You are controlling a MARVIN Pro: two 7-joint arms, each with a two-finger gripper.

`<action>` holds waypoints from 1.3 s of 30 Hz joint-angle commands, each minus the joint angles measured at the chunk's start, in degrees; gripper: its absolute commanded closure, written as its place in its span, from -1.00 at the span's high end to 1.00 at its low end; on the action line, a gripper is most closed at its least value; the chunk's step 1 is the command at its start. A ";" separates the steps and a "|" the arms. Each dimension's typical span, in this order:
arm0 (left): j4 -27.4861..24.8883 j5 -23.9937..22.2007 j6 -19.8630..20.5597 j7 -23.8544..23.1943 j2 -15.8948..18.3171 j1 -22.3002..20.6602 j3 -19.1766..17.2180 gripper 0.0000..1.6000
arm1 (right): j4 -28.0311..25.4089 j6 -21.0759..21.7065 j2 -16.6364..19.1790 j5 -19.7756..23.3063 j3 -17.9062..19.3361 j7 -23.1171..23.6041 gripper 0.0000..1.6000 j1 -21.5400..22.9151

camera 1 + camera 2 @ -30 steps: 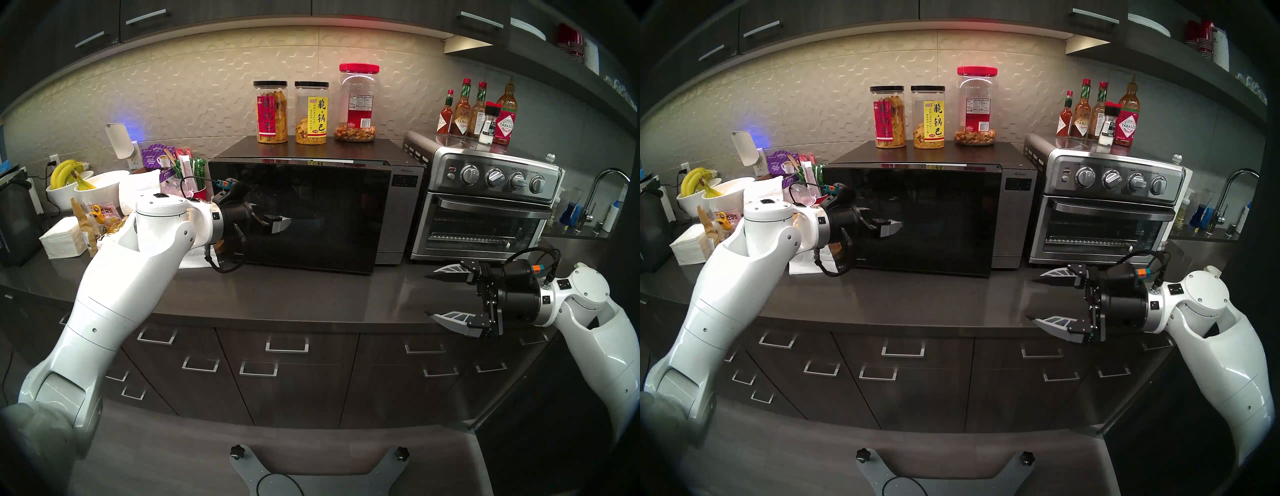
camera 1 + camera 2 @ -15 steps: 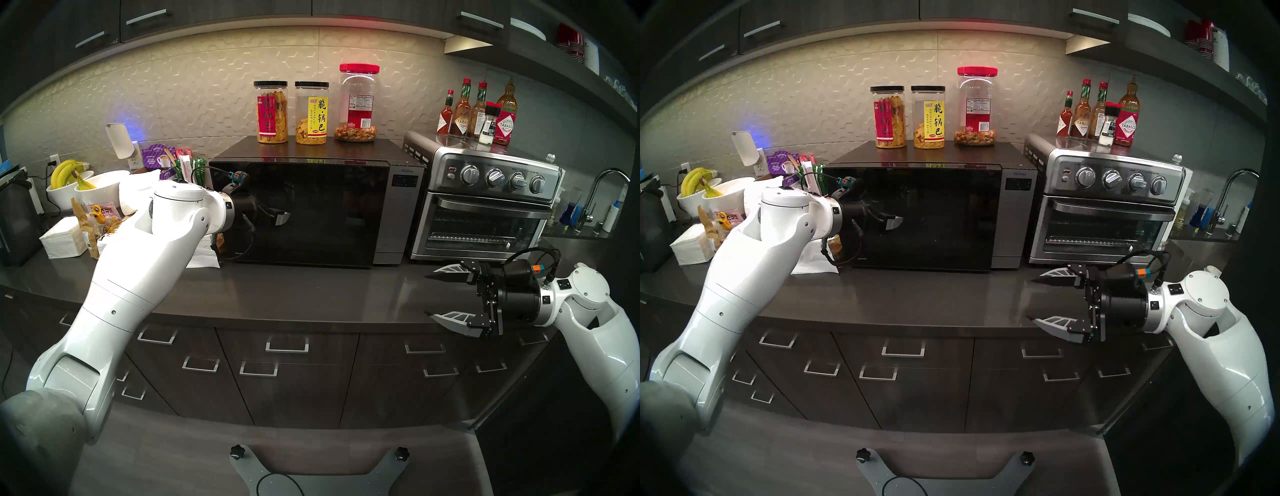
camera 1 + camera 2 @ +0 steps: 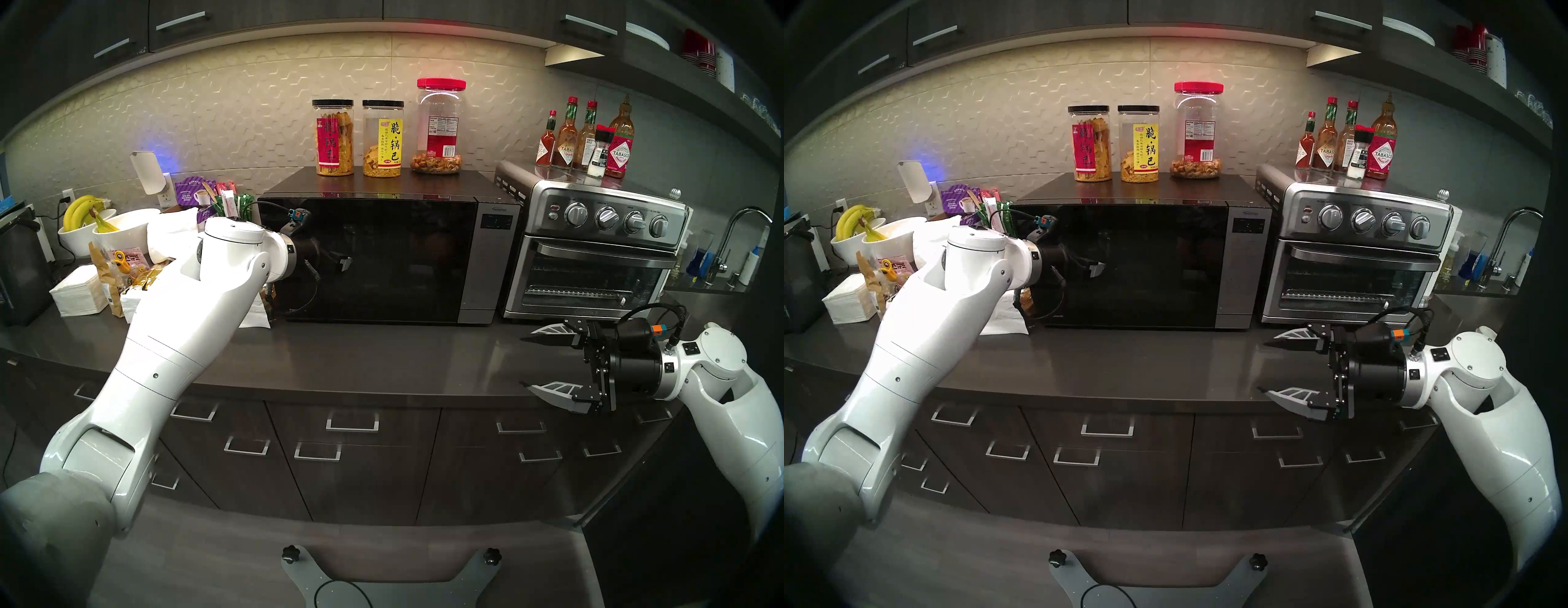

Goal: Open the microwave, put the plate inside, and close the door

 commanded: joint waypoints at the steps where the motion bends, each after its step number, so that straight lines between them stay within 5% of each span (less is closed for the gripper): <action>1: 1.97 0.16 -1.95 1.56 -2.80 -3.92 -1.38 1.00 | -0.36 0.09 0.09 0.36 0.48 -0.04 1.00 0.50; 19: -12.53 -8.99 -1.15 -9.88 2.83 4.89 -7.84 1.00 | -0.33 0.01 0.09 0.27 0.44 -0.03 1.00 0.50; 39: -28.54 -17.07 -0.86 -18.79 14.48 22.55 -20.75 1.00 | -0.31 -0.02 0.08 0.20 0.42 -0.03 1.00 0.50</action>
